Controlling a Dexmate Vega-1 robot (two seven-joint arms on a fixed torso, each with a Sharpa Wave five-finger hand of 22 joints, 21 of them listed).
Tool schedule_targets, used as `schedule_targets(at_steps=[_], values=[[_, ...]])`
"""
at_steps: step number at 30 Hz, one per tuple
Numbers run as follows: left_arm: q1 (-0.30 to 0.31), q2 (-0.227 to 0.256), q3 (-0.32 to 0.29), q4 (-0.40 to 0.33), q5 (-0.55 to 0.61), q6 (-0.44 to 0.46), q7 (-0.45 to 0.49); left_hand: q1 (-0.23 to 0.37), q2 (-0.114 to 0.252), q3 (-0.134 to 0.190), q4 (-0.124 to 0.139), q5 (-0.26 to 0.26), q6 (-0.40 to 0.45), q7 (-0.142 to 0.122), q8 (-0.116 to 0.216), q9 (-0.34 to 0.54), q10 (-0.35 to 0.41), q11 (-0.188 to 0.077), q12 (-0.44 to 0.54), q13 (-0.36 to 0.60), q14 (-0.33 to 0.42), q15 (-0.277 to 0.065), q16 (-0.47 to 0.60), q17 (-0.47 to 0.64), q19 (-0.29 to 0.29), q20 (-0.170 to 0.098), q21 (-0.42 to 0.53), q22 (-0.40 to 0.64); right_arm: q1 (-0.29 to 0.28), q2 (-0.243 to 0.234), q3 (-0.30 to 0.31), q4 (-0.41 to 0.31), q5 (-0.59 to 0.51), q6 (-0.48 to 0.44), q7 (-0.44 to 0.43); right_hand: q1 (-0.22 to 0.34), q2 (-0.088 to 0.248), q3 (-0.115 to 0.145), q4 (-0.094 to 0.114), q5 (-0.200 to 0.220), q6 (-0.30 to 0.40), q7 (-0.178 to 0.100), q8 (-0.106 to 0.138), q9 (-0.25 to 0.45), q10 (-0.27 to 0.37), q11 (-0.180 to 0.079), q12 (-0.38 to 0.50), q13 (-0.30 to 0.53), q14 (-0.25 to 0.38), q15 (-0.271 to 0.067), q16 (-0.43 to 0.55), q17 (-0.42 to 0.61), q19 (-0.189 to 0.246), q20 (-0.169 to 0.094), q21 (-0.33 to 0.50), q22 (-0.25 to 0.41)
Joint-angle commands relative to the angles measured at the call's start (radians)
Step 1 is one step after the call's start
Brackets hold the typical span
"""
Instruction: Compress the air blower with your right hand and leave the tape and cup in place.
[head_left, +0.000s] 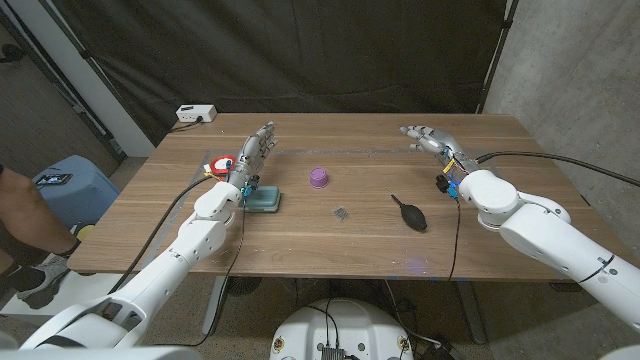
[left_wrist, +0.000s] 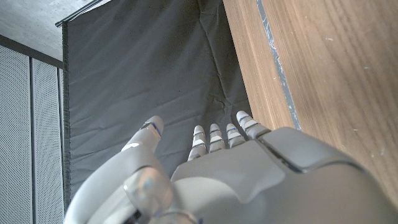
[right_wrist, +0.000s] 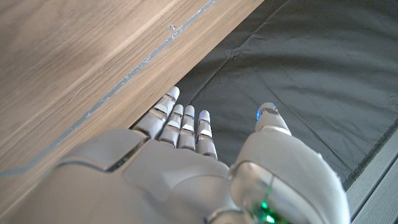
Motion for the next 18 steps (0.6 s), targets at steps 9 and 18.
schedule_targets(at_steps=[9, 18], values=[[-0.011, -0.002, 0.006, 0.006, -0.001, 0.001, -0.015, 0.014, 0.003, 0.001, -0.009, 0.005, 0.015, 0.005, 0.002, 0.005, 0.001, -0.006, -0.002, 0.004, -0.006, -0.001, -0.001, 0.006, 0.008, 0.002, -0.004, 0.005, -0.053, -0.034, 0.036, -0.120, -0.007, -0.175, -0.081, 0.015, -0.001, 0.001, -0.010, -0.004, 0.002, 0.017, -0.001, 0.003, 0.014, 0.010, 0.014, 0.011, 0.018, 0.006, 0.012, 0.006, 0.016, 0.010, 0.009, 0.003], [-0.012, -0.009, 0.008, 0.007, 0.000, 0.000, -0.010, 0.016, 0.004, 0.000, -0.011, 0.005, 0.018, 0.004, 0.003, 0.005, 0.002, -0.007, -0.002, 0.004, -0.006, 0.001, -0.001, 0.006, 0.008, 0.002, -0.004, 0.005, -0.064, -0.065, 0.055, -0.181, 0.009, -0.280, -0.094, 0.023, 0.003, 0.003, -0.017, -0.003, 0.012, 0.030, 0.001, 0.004, 0.033, 0.023, 0.030, 0.022, 0.033, 0.019, 0.017, 0.011, 0.025, 0.027, 0.010, 0.003]])
